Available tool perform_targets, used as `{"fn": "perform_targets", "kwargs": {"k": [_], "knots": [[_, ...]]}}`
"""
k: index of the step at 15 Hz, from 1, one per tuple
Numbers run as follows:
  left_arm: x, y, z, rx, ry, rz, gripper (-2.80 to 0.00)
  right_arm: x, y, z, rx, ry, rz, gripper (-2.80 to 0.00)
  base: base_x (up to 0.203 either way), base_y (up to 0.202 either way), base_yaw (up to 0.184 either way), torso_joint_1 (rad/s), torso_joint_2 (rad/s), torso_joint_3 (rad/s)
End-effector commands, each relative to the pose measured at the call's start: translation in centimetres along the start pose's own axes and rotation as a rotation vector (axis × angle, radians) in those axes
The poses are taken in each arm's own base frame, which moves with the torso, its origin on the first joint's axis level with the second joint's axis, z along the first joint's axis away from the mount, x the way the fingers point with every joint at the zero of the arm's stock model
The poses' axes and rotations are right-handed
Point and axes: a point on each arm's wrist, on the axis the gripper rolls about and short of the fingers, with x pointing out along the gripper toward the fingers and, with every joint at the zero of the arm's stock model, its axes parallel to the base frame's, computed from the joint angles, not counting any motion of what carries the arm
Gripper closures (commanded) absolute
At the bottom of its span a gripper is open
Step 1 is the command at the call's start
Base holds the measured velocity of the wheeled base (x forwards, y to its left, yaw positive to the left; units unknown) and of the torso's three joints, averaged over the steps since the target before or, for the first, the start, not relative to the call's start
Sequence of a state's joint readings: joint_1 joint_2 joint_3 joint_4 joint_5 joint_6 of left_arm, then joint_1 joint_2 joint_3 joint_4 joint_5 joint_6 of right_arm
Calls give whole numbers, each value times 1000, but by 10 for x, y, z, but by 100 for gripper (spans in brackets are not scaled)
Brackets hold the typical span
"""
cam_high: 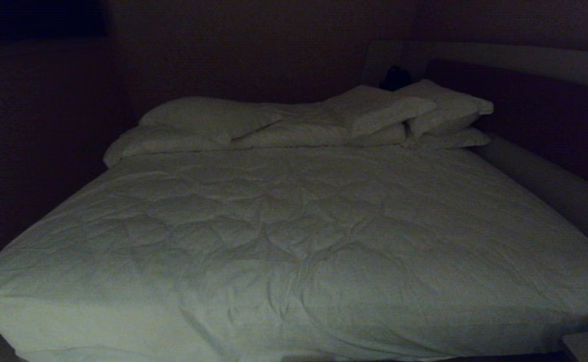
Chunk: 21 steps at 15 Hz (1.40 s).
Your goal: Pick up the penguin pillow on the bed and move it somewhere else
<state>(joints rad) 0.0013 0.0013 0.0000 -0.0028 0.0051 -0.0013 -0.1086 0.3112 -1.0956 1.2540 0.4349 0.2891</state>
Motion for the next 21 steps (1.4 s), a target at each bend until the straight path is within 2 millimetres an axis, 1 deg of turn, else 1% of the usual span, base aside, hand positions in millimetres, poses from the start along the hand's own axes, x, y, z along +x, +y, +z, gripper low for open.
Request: {"fn": "perform_targets", "kwargs": {"k": [1,2,4,6,7,8,10,11,13,15,16,18,21], "knots": [[0,0,0,0,0,1,0,-9,1,-6,-29,-47,21,0,0,0,0,0,0,0],[0,0,0,0,0,0,0,-11,0,-5,-40,-54,29,0,0,0,0,0,0,0],[0,0,0,0,0,1,0,-17,-8,0,-81,-58,77,0,0,0,0,0,0,0],[0,0,0,0,0,1,0,-22,-17,7,-100,-74,52,0,0,0,0,0,0,0],[0,0,0,0,0,1,0,-21,-18,7,-89,-68,46,0,0,0,0,0,0,0],[0,0,0,0,0,1,0,-17,-20,4,-77,-64,34,0,0,0,0,0,0,0],[0,0,0,0,0,0,0,-12,-21,6,-82,-144,-27,0,0,0,0,0,0,0],[0,0,0,0,0,0,0,-9,-22,6,-88,-201,-56,0,0,0,0,0,0,0],[0,0,0,0,0,1,0,4,-24,7,-89,-352,-150,0,0,0,0,0,0,0],[0,0,0,0,0,0,0,8,-26,10,-87,-521,-237,0,0,0,0,0,0,0],[0,0,0,0,0,0,0,10,-28,10,-90,-578,-250,0,0,0,0,0,0,0],[0,0,0,0,0,0,0,16,-32,5,-124,-631,-253,0,0,0,0,0,0,0],[0,0,0,0,0,0,0,29,-42,-9,-263,-659,-286,0,0,0,0,0,0,0]]}}
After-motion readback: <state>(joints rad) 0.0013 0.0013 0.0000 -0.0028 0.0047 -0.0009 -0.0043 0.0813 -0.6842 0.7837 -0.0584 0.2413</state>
